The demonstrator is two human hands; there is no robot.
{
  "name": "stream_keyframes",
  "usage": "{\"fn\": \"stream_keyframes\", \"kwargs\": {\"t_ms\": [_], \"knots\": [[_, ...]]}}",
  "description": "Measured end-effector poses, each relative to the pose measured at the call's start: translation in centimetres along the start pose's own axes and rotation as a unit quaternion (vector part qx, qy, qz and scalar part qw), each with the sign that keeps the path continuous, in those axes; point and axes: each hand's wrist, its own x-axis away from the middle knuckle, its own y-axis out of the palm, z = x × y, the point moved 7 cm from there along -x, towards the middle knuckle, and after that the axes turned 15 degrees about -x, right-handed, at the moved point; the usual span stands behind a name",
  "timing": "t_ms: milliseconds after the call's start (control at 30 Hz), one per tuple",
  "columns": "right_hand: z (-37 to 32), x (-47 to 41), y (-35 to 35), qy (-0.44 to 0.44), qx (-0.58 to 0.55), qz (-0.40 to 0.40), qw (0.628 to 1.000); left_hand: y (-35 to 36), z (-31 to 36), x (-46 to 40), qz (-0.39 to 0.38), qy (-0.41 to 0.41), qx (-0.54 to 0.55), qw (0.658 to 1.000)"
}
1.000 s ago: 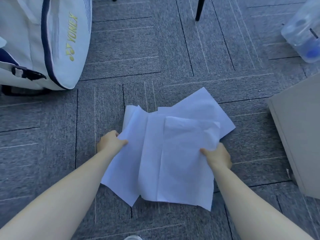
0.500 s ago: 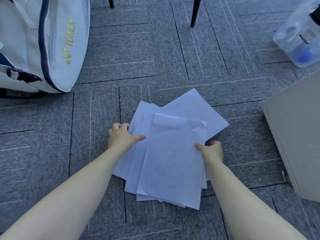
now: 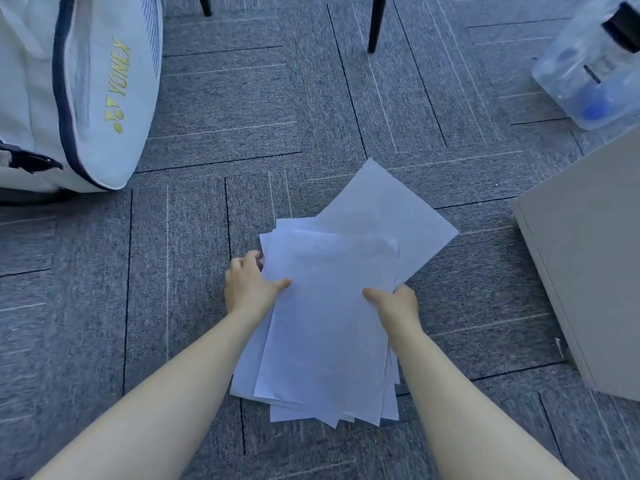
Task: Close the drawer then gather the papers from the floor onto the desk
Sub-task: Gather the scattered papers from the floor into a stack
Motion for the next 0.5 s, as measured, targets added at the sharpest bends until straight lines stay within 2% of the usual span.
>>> {"fn": "stream_keyframes", "kwargs": {"t_ms": [100,167,333,433,500], "knots": [[1.1,0.0,1.2,0.076,-0.123,-0.061,0.988,0.0,-0.5,-0.6,-0.009,-0.034,0.053,0.998],[1.4,0.0,1.8,0.091,-0.109,-0.071,0.987,-0.1,-0.4,-0.7,-0.025,-0.028,0.063,0.997],[-1.4,0.9,1.3,0.017,-0.064,-0.097,0.993,-0.5,-0.9,-0.1,-0.089,-0.04,0.171,0.98],[-5.3,3.1,0.4,-0.004,-0.078,-0.134,0.988,-2.5,0.0,1.6,-0.162,-0.031,0.211,0.963],[-8.9,5.8,-0.7,-0.012,-0.093,-0.152,0.984,-5.5,1.9,4.1,-0.214,0.003,0.257,0.942]]}}
